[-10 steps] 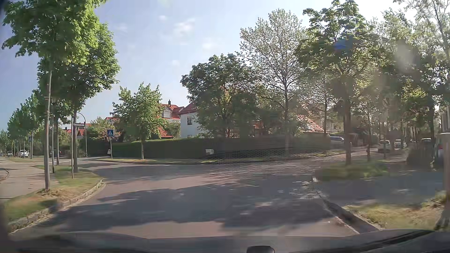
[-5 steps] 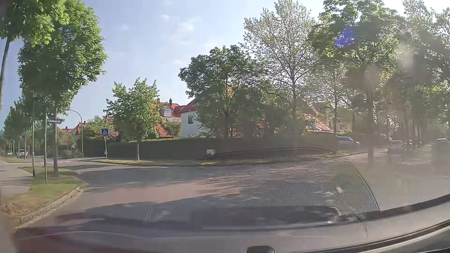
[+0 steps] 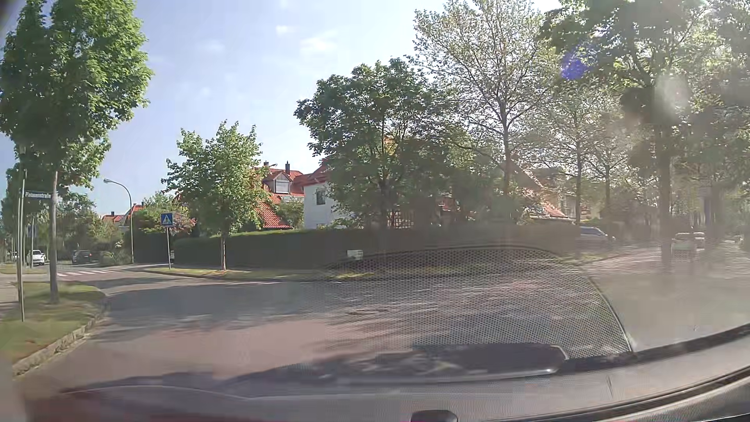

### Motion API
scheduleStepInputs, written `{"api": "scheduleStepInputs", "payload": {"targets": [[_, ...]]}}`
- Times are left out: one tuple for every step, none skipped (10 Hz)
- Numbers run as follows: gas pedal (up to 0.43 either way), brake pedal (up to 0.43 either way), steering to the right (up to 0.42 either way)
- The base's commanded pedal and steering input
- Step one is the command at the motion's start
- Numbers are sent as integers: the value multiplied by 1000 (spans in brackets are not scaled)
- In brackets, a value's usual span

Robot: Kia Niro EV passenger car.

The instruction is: Follow the waypoints while adhering to traffic rules and regulations

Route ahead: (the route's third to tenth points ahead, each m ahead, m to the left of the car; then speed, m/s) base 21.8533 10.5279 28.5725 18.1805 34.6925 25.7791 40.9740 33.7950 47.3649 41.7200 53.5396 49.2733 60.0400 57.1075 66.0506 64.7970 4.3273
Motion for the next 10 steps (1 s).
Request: {"api": "scheduleStepInputs", "payload": {"targets": [[0, 55, -31], [0, 104, -30], [0, 116, -28], [0, 134, -26], [0, 140, -25], [0, 140, -25], [0, 140, -25], [0, 116, -26], [0, 0, -34], [0, 0, -45]]}}
